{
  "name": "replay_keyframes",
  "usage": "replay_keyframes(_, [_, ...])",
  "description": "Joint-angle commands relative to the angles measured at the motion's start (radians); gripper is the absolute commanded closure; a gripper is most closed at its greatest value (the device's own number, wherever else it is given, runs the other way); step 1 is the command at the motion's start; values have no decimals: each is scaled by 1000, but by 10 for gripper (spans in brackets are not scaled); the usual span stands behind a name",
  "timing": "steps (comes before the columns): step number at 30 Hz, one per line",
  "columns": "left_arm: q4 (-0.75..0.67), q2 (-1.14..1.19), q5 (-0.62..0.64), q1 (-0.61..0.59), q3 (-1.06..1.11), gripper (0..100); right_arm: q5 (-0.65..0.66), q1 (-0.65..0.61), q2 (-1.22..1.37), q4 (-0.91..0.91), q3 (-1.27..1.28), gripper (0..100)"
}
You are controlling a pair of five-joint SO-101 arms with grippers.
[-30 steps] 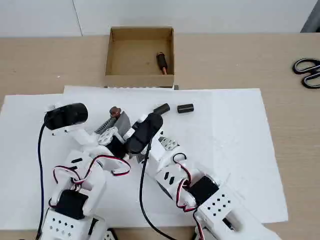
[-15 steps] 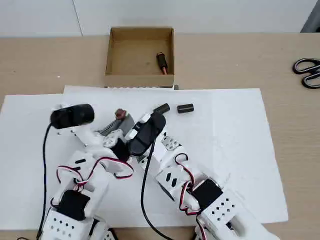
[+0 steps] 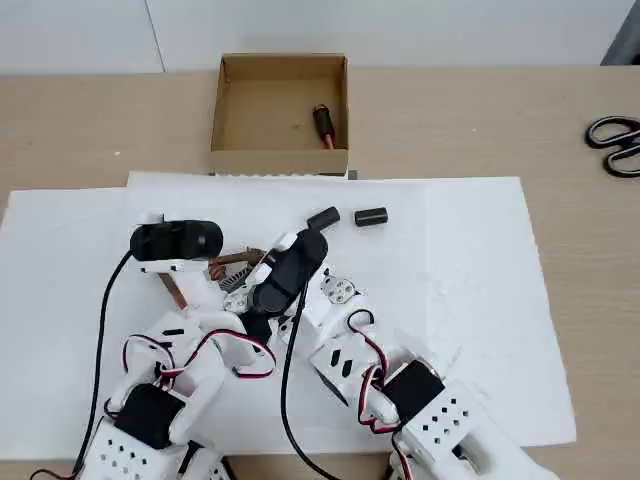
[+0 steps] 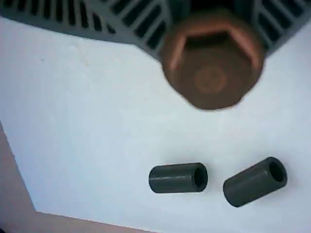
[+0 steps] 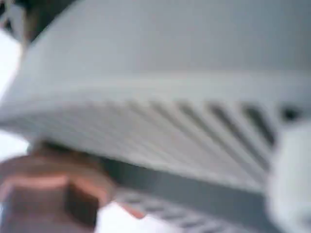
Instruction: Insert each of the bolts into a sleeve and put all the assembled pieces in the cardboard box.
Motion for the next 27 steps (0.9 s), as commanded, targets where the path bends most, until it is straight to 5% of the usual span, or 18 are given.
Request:
replay_keyframes(1, [31,0,-17,6,-2,977,8,2,-30,-18,-55,996])
replay_keyframes(9, [18,0,-20,6,-30,739,8,4,-24,-18,-55,996])
replay_keyframes(17, [18,0,-25,-6,-122,739,8,7,-22,-18,-54,996])
replay_keyframes(22, [17,0,-130,-118,-159,753,8,7,-30,-18,-9,996])
replay_keyframes(27, [12,0,-279,-249,-117,953,3,8,-28,-25,-5,996])
